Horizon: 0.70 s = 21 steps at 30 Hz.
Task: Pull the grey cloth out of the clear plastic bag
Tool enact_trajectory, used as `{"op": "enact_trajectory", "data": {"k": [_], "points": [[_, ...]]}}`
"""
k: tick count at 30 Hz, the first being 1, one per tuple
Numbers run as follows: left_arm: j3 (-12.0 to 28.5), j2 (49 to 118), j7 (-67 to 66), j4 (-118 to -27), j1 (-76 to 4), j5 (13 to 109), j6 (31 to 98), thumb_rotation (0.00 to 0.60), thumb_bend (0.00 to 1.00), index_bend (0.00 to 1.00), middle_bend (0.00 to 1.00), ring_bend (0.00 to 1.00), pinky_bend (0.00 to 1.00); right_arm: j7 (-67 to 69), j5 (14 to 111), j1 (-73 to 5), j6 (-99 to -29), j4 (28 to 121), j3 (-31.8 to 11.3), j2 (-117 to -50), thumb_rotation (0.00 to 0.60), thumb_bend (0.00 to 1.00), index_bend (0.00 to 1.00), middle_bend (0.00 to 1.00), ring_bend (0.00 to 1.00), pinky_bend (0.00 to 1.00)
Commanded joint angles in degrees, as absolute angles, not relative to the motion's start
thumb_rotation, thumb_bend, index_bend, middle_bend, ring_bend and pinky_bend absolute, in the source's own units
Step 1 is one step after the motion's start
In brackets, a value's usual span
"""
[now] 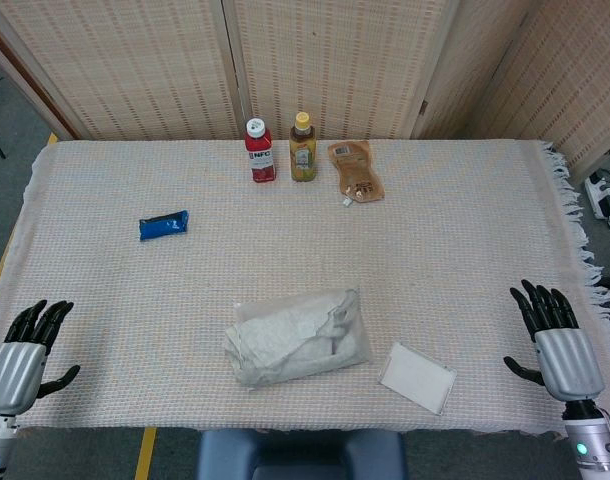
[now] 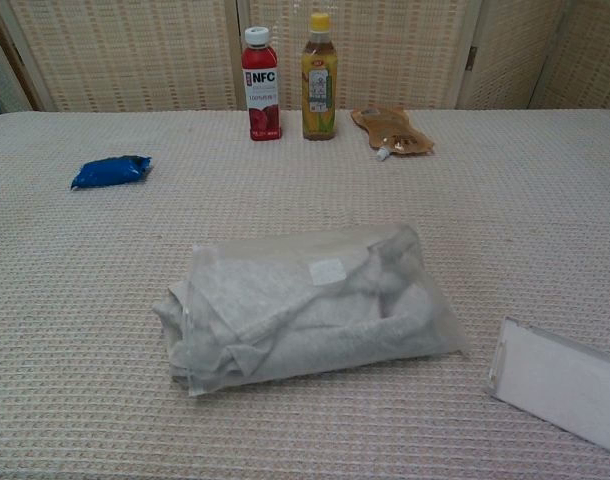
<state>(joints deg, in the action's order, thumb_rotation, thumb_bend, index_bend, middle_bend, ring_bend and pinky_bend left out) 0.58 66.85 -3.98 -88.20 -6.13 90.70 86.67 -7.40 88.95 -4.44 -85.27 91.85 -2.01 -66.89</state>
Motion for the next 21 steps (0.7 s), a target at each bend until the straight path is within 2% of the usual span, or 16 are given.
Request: {"op": "enact_trajectory", "data": {"k": [1,6,12,21], "points": [[0.6,66.8,-4.0,-88.3,-6.1,90.7,86.6,0.600,0.22,0.11,0.14,0.04,0.14,-7.5,89.1,-4.5,-85.3,91.8,-2.0,-67.0,0.600,0.06,0.00,0.00,0.00,0.00],[0.2,66.8,-4.0,-88.4,-6.2,91.4,86.6,0.600,0.22,0.11,0.14,0.04,0.14,-7.8,90.7,-4.7,-84.9,91.9,-1.1,-67.6,0.600,0.06,0.00,0.00,0.00,0.00],[0.3,67.3,-3.2,-88.2,-6.4,91.9,87.0,0.600,0.22,0.11,0.14,0.04,0.14,-5.3,97.6,-7.4,-83.2,92.7,0.9,-69.8,0.600,0.06,0.00,0.00,0.00,0.00],[-0.6,67.2,-3.2,-88.1,-7.0,91.8,84.6,0.600,0.22,0.11,0.14,0.04,0.14,-16.3,102.7,-14.4,-73.7,95.6,0.9,-79.0,0.600,0.10,0.00,0.00,0.00,0.00]]}}
